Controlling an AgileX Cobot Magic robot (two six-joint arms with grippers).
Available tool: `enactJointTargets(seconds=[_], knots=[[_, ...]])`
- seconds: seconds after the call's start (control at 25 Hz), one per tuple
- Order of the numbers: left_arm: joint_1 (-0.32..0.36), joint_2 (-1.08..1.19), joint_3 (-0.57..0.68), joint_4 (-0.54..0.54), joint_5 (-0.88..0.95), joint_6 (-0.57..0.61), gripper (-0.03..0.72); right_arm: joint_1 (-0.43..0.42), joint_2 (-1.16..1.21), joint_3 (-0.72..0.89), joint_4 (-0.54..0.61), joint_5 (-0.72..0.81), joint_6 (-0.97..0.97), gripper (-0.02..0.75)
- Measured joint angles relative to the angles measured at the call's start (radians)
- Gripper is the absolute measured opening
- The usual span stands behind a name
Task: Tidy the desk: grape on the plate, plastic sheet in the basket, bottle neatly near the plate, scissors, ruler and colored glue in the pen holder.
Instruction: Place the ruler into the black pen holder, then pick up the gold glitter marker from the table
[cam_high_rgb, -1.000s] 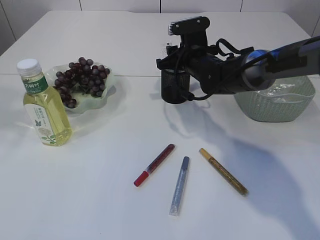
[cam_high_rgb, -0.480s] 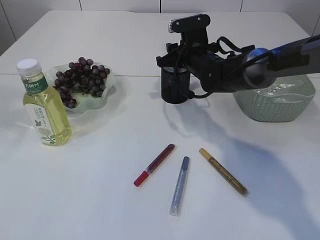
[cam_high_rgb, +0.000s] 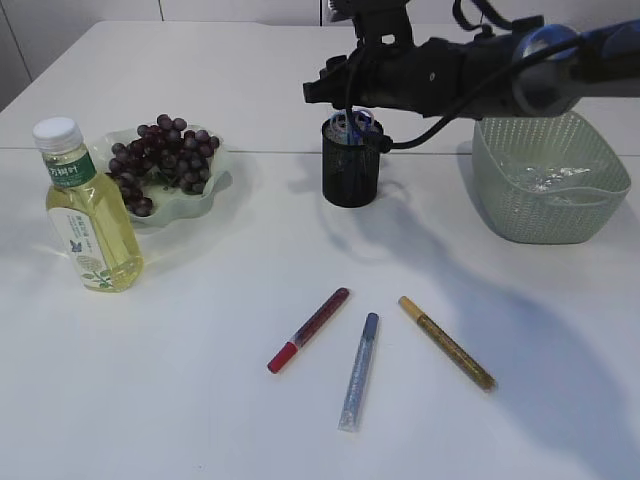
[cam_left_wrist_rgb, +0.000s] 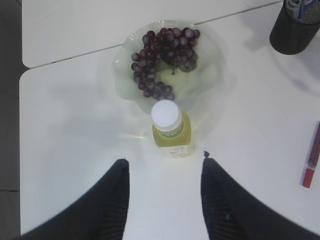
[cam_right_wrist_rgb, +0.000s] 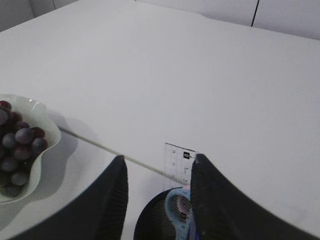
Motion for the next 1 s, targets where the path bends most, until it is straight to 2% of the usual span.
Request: enactJointTargets(seconds=[0.44, 0.8, 1.0], knots=[[0.0, 0.0, 0.0, 0.006, 0.0, 0.0, 0.343, -0.007, -0.189, -0.002, -0.01, 0.436, 0.0, 0.313], [0.0, 0.006, 0.0, -0.038, 0.0, 0.0, 0.343, -0.007, -0.244, -0.036, -0.067, 1.055, 0.059, 0.313], [0.0, 0.008, 0.0, -0.034, 0.0, 0.0, 0.343, -0.007, -0.244, -0.036, -0.149, 1.246, 0.168, 0.313]])
